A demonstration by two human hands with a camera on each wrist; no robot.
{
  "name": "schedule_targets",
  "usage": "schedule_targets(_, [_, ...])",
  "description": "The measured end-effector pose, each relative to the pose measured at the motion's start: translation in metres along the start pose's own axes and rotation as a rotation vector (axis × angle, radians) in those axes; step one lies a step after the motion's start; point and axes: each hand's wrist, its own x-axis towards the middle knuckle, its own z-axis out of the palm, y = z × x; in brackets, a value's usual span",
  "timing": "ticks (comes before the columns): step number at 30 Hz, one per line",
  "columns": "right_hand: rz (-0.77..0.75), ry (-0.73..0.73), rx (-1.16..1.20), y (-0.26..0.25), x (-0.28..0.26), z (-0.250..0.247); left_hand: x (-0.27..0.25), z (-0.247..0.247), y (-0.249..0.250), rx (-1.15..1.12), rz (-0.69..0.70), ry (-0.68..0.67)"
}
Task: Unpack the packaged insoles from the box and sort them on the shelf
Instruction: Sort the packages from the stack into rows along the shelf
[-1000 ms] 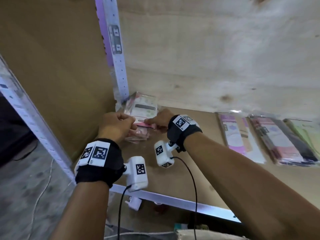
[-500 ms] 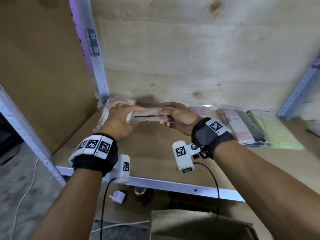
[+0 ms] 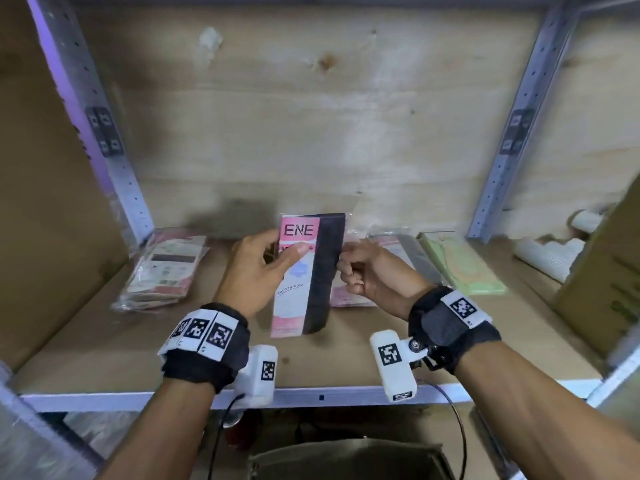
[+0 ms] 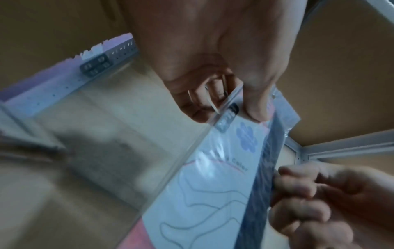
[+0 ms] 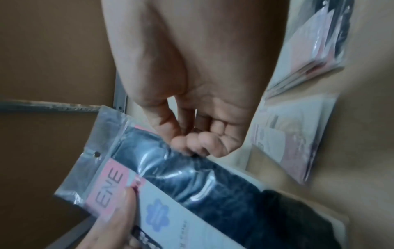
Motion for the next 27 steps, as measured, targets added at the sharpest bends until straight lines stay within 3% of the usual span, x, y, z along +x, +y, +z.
schedule_targets(5, [-0.075, -0.027, -0.334, 0.019, -0.008, -0.01, 0.002, 0.025, -0.012, -0.286, -0.197, 0.07])
schedule_targets(10, [-0.029, -0.081, -0.195, 0.037, -0.008, -0.021, 0.009, 0.04, -0.041, -0.367, -0.423, 0.069])
schedule_targets(13, [-0.054, -0.105, -0.283, 0.038, -0.006, -0.026, 0.014, 0.03, -0.05, -0.377, -0.467, 0.137])
schedule_targets(16, [-0.05, -0.145, -0.416, 0.035, -0.004, -0.031, 0.02, 0.007, -0.065, -0.252, -0.445, 0.172])
schedule_targets(23, [0.016, -0.204, -0.626, 0.036, 0.0, -0.033, 0.019, -0.015, -0.099, 0.163, -0.431, -0.087])
schedule_targets(27, [0.014, -0.161, -0.757, 0.036, 0.005, -0.031, 0.018, -0.015, -0.101, 0.342, -0.512, -0.054])
